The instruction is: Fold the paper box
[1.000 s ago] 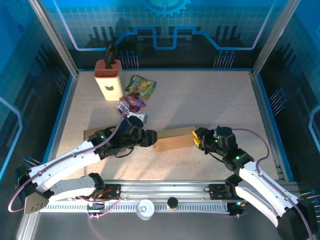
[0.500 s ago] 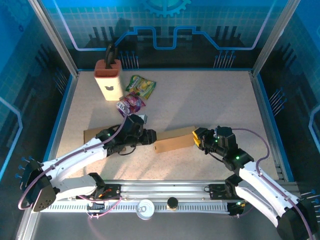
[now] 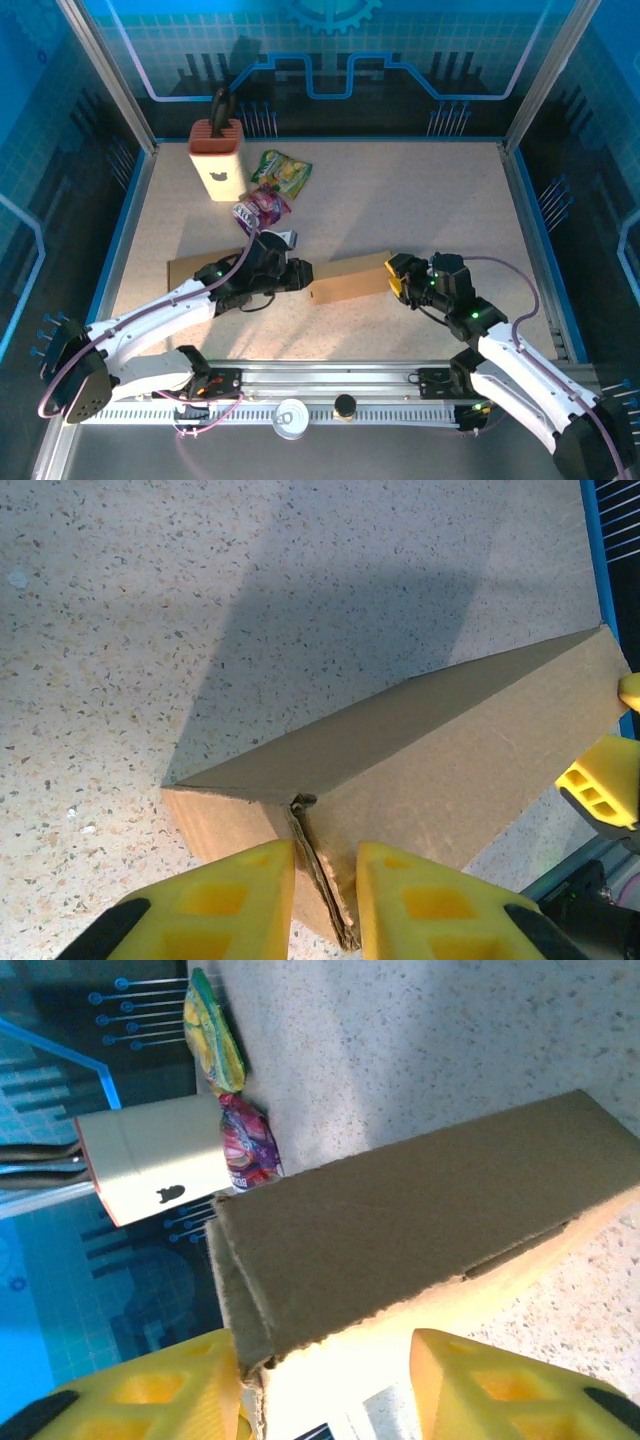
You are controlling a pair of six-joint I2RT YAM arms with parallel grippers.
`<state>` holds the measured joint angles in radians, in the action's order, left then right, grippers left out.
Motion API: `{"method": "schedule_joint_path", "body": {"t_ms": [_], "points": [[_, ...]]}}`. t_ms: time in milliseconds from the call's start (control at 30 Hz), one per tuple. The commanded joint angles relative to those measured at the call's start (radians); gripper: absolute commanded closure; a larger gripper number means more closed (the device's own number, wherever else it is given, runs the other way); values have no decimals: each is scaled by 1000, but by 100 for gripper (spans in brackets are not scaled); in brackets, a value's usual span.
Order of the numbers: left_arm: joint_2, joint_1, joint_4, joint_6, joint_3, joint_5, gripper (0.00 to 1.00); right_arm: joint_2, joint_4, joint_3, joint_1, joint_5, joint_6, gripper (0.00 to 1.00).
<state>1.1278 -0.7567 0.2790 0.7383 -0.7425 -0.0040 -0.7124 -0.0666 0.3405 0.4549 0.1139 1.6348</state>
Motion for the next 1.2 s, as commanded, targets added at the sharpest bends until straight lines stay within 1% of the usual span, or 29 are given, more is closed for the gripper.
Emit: {"method": "schedule_joint_path", "body": {"t_ms": [0,100,167,233,367,533,600,667,700,767,900,1033,1167], "points": [[8,-29,71,-31,17,-31,77,21,-100,34,-6,-5,-52,34],[1,-63,76,-49,5,-68,77,27,-134,76,17,-23,-57,23],[0,-90,82,-59,-4,-101,78,22,-143,96,55,-58,-44,17],[0,-115,91,-66,-13,-136,78,3,-127,102,90,-82,-18,14],[-6,-162,102,-80,-29,-204,79,-37,-81,104,117,-108,7,12],[-22,-219,93,-86,-27,-280,80,-94,-38,102,118,-104,28,13],[-16,-243,72,-92,-19,-303,80,-114,-16,92,118,-103,24,14],[-10,-269,45,-103,-11,-329,79,-123,31,71,116,-99,18,19],[-6,-288,27,-110,-7,-349,79,-125,52,60,114,-92,9,22],[-2,-335,-12,-125,5,-391,79,-115,52,48,111,-76,-7,24],[41,-405,-30,-123,12,-460,77,-52,-30,24,111,-54,-35,22],[100,-417,-71,-90,32,-454,74,2,-91,-17,86,-48,-62,17],[156,-420,-120,-80,42,-457,68,-4,-61,-69,23,44,-83,14]]}}
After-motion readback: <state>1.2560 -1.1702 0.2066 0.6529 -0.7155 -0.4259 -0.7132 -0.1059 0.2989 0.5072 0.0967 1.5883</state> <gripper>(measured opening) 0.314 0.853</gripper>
